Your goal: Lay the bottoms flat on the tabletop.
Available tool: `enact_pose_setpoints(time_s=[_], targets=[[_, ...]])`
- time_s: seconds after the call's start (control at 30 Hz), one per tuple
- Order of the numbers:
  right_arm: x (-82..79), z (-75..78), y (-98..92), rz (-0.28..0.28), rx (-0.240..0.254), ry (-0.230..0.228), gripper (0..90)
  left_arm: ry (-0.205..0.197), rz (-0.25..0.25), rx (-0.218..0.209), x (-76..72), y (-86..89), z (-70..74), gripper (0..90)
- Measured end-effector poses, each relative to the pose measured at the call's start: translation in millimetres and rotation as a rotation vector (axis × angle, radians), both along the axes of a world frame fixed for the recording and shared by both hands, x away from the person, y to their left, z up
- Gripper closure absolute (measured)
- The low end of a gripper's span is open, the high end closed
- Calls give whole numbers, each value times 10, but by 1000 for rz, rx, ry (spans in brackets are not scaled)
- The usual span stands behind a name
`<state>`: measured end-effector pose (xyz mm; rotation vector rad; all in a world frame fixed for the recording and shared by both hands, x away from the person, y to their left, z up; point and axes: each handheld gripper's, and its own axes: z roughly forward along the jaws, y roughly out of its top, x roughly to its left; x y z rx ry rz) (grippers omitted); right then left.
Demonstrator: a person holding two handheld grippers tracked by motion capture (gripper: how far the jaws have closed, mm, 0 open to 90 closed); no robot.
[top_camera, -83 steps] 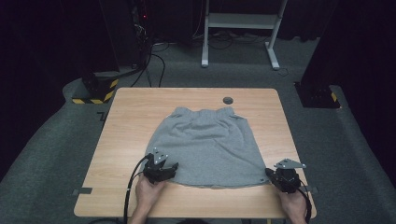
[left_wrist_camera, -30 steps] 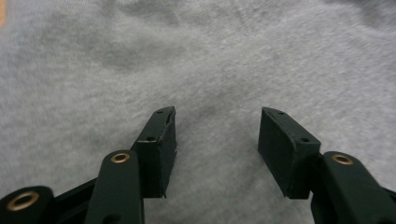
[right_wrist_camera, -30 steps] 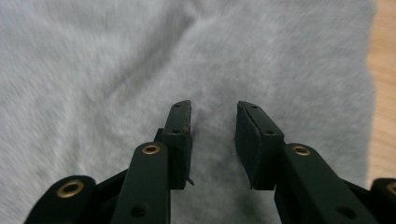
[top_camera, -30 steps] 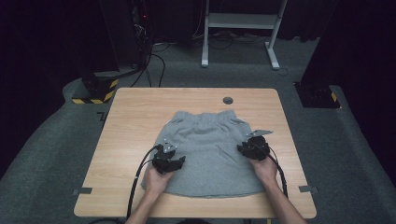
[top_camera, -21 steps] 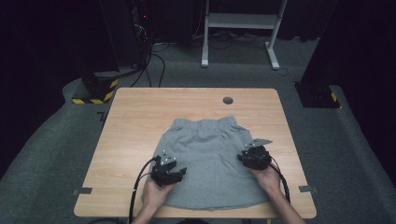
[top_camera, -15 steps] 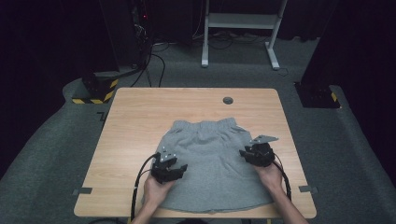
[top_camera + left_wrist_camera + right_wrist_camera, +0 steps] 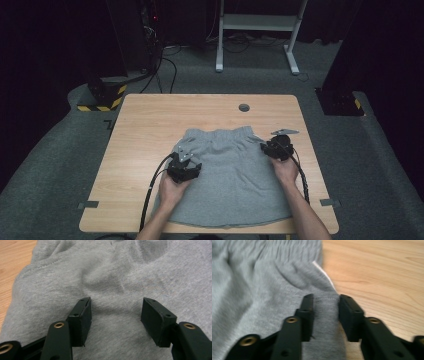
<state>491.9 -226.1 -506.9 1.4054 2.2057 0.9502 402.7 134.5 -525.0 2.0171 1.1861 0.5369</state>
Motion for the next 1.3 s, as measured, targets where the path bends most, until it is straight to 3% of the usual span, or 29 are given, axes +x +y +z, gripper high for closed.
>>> enact_pose_setpoints(time_s=[0.07,0.1,0.27,0.37,0.43,0.5,0.6,0.7,0.8,0.93,1.0,1.03,1.1,1.17,1.3], targets=[[22,-24,29,31,-48,3,786,1,0,-3,0,5,-1,414],[37,-34,11,34,-44,5,808,1,0,-4,1,5,-1,413],[63,5,-137,-25,-73,-30,848,3,-1,-7,3,9,-1,412],[91,-25,-222,-53,-54,-15,816,1,0,-4,2,3,0,412],[72,-12,-192,-54,-58,-25,734,5,2,-5,3,4,7,412],[2,61,-110,-43,-44,-65,666,6,2,-10,8,11,16,423],[-103,148,30,13,-34,-110,664,-7,10,-11,33,40,48,450],[-234,184,220,113,2,-104,666,0,13,-21,129,90,149,459],[-350,83,390,190,17,-63,651,4,27,-17,244,128,244,445],[-410,-88,415,194,9,-17,624,9,73,3,462,184,345,419],[-453,-105,401,196,6,-31,616,36,96,5,591,206,357,411],[-463,-102,399,201,-1,-32,606,68,101,4,678,211,349,409],[-488,-100,410,214,-17,-32,593,108,94,16,790,198,314,407],[-499,-108,411,222,-24,-40,587,102,82,40,847,161,270,418],[-506,-131,391,234,-14,-57,575,149,71,53,955,129,215,440]])
